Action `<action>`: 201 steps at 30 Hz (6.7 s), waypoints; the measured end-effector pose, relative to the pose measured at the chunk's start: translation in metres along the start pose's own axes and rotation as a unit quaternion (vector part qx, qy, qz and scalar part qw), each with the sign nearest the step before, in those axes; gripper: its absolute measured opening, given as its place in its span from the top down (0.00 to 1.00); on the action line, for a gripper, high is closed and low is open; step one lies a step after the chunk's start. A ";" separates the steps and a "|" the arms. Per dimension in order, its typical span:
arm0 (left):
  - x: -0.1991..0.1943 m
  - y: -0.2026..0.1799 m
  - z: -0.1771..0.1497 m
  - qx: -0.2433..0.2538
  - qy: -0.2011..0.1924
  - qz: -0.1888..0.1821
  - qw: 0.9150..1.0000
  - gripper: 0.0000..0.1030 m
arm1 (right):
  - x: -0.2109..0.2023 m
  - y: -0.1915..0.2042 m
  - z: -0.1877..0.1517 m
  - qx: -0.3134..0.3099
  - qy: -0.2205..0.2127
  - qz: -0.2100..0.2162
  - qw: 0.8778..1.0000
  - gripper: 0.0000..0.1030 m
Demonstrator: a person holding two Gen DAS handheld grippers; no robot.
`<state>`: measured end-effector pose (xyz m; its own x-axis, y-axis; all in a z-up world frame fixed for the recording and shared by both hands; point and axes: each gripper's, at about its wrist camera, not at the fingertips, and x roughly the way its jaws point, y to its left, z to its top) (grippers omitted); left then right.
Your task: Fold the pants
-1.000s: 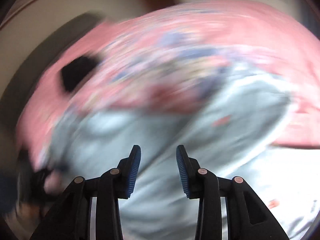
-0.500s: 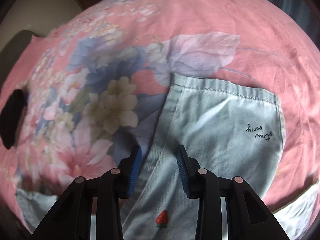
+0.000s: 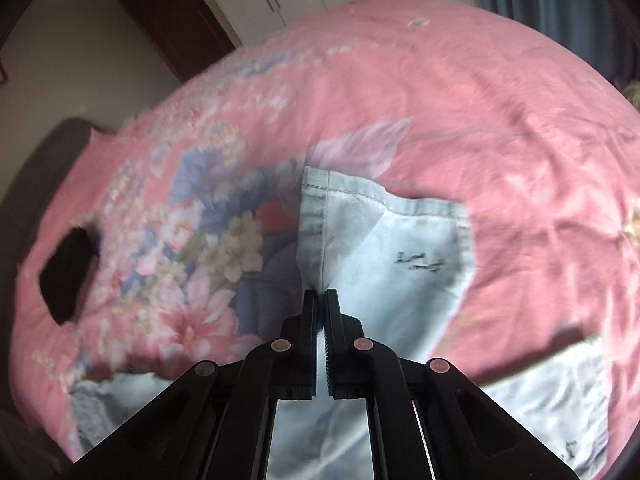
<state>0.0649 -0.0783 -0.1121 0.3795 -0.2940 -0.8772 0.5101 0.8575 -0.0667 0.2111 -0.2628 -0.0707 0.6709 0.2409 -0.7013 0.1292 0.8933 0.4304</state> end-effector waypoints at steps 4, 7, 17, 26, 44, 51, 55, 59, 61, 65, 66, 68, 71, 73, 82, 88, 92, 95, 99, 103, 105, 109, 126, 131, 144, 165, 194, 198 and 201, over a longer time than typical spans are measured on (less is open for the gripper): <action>-0.016 -0.010 -0.005 0.015 -0.015 0.000 1.000 0.94 | -0.056 -0.020 -0.016 0.029 -0.045 0.029 0.998 0.96; -0.025 -0.017 -0.006 0.034 -0.025 -0.001 0.999 0.94 | -0.089 -0.043 -0.039 0.056 -0.068 0.037 0.995 0.96; 0.000 -0.039 -0.026 0.086 0.025 0.021 0.996 0.92 | -0.077 -0.145 -0.138 0.207 -0.017 0.055 0.977 0.96; 0.009 -0.040 -0.027 0.100 0.034 0.035 0.994 0.92 | -0.078 -0.181 -0.134 0.295 -0.070 0.084 0.949 0.58; 0.005 -0.049 -0.033 0.136 0.049 0.029 0.989 0.93 | -0.069 -0.214 -0.134 0.289 -0.035 0.047 0.956 0.97; -0.037 -0.028 -0.038 0.099 0.025 -0.017 0.995 0.58 | -0.120 -0.178 -0.119 0.162 -0.085 -0.093 0.979 0.83; -0.059 -0.007 -0.028 0.050 -0.021 -0.024 0.998 0.35 | -0.119 -0.115 -0.111 0.018 -0.076 -0.061 0.995 0.83; -0.044 0.022 -0.016 -0.014 -0.024 0.005 1.000 0.36 | -0.068 -0.046 -0.120 -0.083 -0.001 0.020 0.996 0.83; -0.029 0.034 -0.021 -0.039 -0.003 0.016 0.999 0.37 | -0.044 -0.021 -0.133 -0.121 0.032 0.027 0.992 0.83; -0.013 0.051 -0.054 -0.038 0.042 0.038 0.998 0.33 | -0.018 -0.004 -0.166 -0.176 0.119 0.015 0.977 0.83; -0.014 0.058 -0.065 -0.045 0.044 0.025 0.998 0.32 | -0.019 -0.005 -0.176 -0.194 0.126 0.009 0.973 0.84; -0.023 0.067 -0.082 -0.049 0.032 0.012 0.998 0.34 | -0.027 -0.008 -0.182 -0.205 0.130 0.012 0.970 0.84; -0.040 0.076 -0.089 -0.052 0.016 0.012 0.998 0.34 | -0.039 -0.008 -0.178 -0.199 0.136 0.016 0.971 0.84; -0.050 0.085 -0.083 -0.072 0.003 -0.001 0.997 0.34 | -0.044 0.003 -0.171 -0.207 0.116 0.015 0.971 0.84; -0.059 0.137 -0.071 -0.160 -0.040 0.094 0.982 0.34 | 0.026 0.067 -0.123 -0.197 0.085 0.045 0.976 0.84; -0.059 0.165 -0.116 -0.156 -0.014 0.122 0.980 0.34 | 0.082 0.065 -0.093 -0.170 0.093 -0.047 0.980 0.85; -0.078 0.168 -0.132 -0.159 -0.025 0.109 0.981 0.34 | 0.068 0.075 -0.077 -0.132 0.056 -0.067 0.987 0.87; -0.078 0.171 -0.135 -0.169 -0.030 0.097 0.980 0.34 | 0.059 0.098 -0.100 -0.162 0.077 0.012 0.984 0.86; -0.076 0.167 -0.127 -0.171 -0.016 0.100 0.980 0.33 | 0.058 0.120 -0.169 -0.225 0.150 0.045 0.962 0.86; -0.087 0.173 -0.118 -0.177 -0.026 0.081 0.981 0.33 | 0.029 0.132 -0.225 -0.314 0.152 0.051 0.936 0.70; -0.095 0.180 -0.109 -0.172 -0.044 0.086 0.980 0.33 | 0.020 0.135 -0.224 -0.320 0.173 0.057 0.930 0.70; -0.097 0.203 -0.087 -0.191 -0.080 0.090 0.974 0.31 | 0.019 0.144 -0.180 -0.253 0.195 0.146 0.936 0.70; -0.065 0.247 -0.112 -0.193 -0.043 0.103 0.975 0.36 | 0.182 0.217 -0.080 -0.133 0.304 0.185 0.925 0.69; -0.061 0.247 -0.110 -0.195 -0.045 0.103 0.974 0.33 | 0.182 0.221 -0.081 -0.139 0.321 0.198 0.916 0.69; -0.059 0.248 -0.109 -0.197 -0.047 0.108 0.973 0.33 | 0.180 0.262 -0.077 -0.253 0.203 0.097 0.941 1.00; -0.032 0.186 -0.070 -0.169 -0.016 0.120 0.978 0.26 | 0.026 -0.019 -0.099 -0.022 0.074 0.038 0.996 0.83; -0.025 0.047 0.018 -0.183 -0.033 -0.203 0.961 0.23 | -0.088 -0.074 -0.130 0.033 -0.152 0.043 0.987 0.93; -0.021 0.032 0.036 -0.220 -0.031 -0.269 0.937 0.11 | -0.082 -0.010 -0.138 -0.078 -0.145 0.026 0.986 0.93; -0.017 0.021 0.048 -0.244 -0.039 -0.316 0.916 0.07 | -0.075 0.025 -0.156 -0.158 -0.143 0.012 0.977 0.93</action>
<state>0.1059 -0.0754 -0.0761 0.1914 -0.8095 -0.5550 0.2477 0.5870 -0.7708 0.0499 -0.1991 -0.0962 0.8535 0.1868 -0.4865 -0.0896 0.9723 0.2161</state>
